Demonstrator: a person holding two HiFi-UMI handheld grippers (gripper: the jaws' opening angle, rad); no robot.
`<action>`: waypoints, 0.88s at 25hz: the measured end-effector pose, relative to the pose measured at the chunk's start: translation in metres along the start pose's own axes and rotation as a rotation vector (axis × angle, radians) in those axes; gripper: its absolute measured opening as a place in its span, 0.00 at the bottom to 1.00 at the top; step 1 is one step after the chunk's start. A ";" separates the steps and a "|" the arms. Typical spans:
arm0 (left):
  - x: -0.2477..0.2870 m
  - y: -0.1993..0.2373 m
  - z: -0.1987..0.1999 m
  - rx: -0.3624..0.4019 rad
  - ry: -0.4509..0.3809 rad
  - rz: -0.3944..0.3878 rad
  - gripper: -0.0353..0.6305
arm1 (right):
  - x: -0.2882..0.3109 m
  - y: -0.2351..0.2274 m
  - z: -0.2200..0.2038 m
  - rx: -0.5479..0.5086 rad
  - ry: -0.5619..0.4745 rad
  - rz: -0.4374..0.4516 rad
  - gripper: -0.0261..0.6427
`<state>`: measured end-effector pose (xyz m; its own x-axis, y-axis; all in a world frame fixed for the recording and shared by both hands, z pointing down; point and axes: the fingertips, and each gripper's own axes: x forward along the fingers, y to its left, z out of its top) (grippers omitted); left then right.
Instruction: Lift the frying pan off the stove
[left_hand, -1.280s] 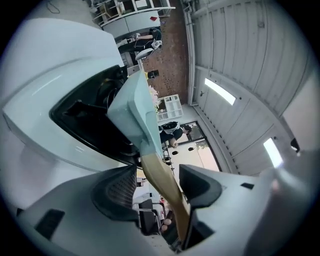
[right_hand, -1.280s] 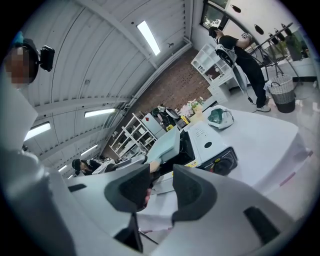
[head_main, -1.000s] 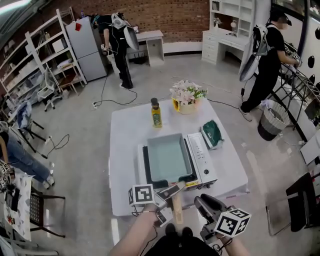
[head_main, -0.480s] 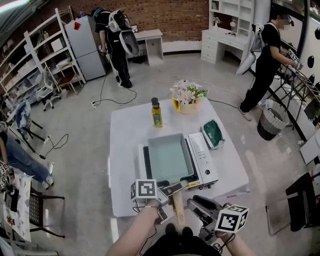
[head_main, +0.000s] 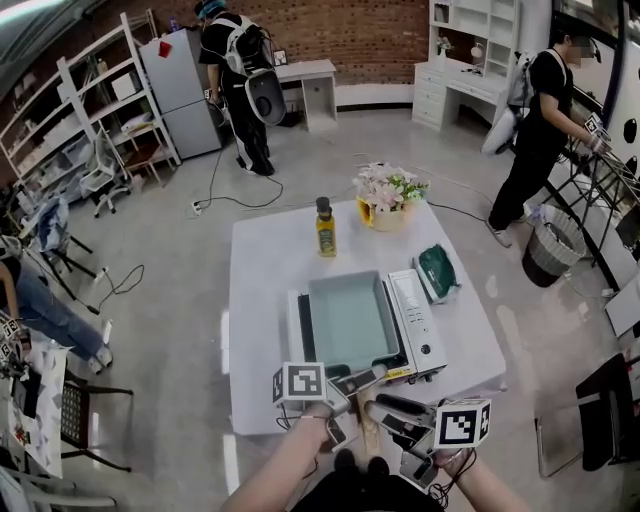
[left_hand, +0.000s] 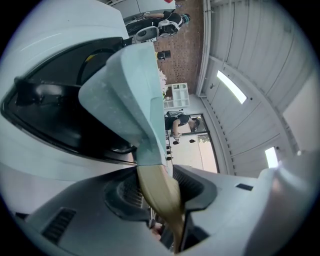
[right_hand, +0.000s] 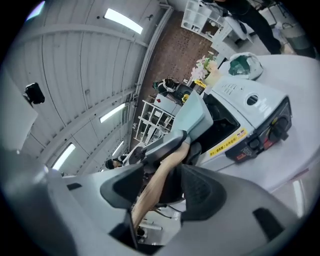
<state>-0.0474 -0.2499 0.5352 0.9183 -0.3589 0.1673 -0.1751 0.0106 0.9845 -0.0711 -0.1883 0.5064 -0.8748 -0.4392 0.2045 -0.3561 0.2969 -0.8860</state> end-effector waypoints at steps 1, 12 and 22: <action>0.000 0.000 0.000 0.000 0.000 -0.001 0.29 | 0.002 -0.001 0.000 0.007 0.011 0.006 0.37; 0.000 0.001 0.001 -0.009 -0.006 -0.004 0.29 | 0.022 -0.001 -0.004 0.049 0.100 0.068 0.37; 0.000 0.002 0.003 -0.014 -0.015 -0.012 0.29 | 0.032 0.003 -0.004 0.046 0.138 0.107 0.32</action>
<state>-0.0490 -0.2522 0.5373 0.9147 -0.3732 0.1548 -0.1592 0.0191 0.9871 -0.1015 -0.1975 0.5117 -0.9447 -0.2858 0.1608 -0.2464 0.2954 -0.9230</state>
